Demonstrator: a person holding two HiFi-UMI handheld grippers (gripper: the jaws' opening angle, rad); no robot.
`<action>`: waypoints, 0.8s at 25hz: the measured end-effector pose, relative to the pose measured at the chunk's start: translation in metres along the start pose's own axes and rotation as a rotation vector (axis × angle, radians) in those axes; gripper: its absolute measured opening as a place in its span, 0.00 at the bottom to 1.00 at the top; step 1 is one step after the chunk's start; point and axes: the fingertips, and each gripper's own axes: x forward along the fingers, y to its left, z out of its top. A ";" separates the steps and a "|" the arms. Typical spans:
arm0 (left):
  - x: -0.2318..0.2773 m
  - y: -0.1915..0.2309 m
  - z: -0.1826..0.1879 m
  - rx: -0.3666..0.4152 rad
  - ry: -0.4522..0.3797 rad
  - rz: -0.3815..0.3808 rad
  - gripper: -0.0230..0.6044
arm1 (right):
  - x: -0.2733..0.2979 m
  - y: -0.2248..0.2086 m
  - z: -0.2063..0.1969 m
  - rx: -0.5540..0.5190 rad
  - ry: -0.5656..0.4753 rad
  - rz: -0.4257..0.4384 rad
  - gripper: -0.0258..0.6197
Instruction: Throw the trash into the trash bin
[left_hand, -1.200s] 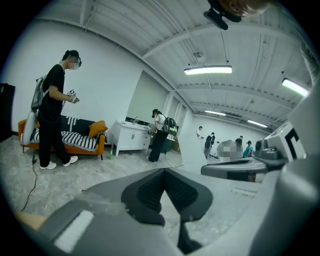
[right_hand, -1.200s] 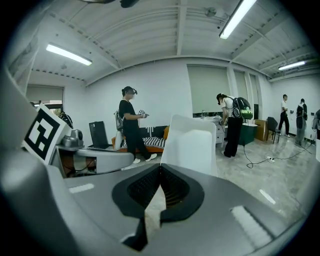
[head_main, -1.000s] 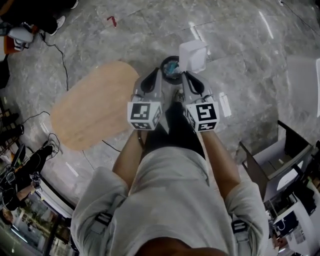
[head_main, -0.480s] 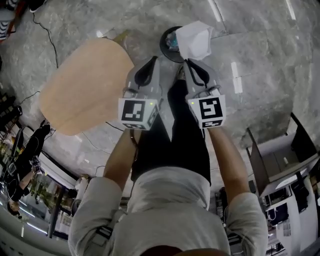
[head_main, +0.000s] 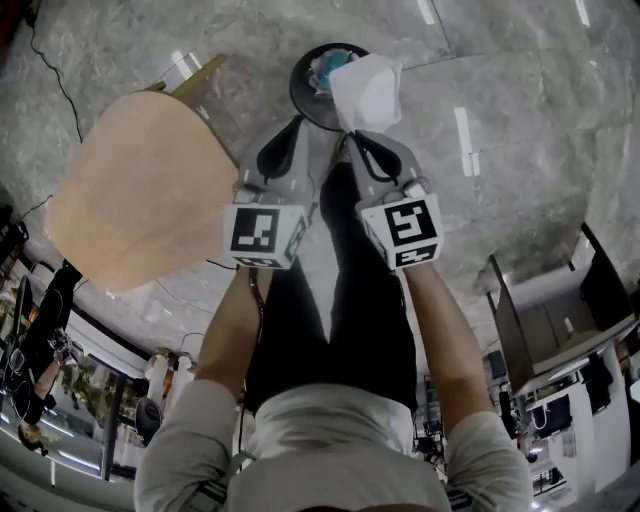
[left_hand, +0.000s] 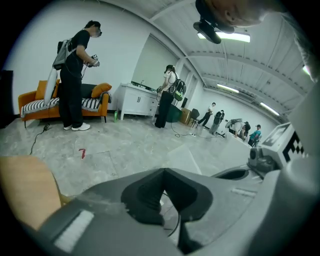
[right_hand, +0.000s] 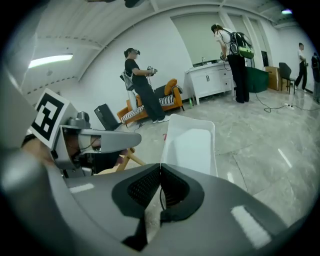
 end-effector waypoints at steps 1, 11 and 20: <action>0.008 0.003 -0.010 0.005 0.006 0.008 0.07 | 0.008 -0.006 -0.010 0.005 0.008 0.008 0.05; 0.048 0.036 -0.116 -0.052 0.082 0.042 0.07 | 0.086 -0.033 -0.090 -0.023 0.108 0.057 0.05; 0.087 0.052 -0.170 -0.134 0.111 0.035 0.07 | 0.141 -0.062 -0.144 -0.015 0.224 0.079 0.05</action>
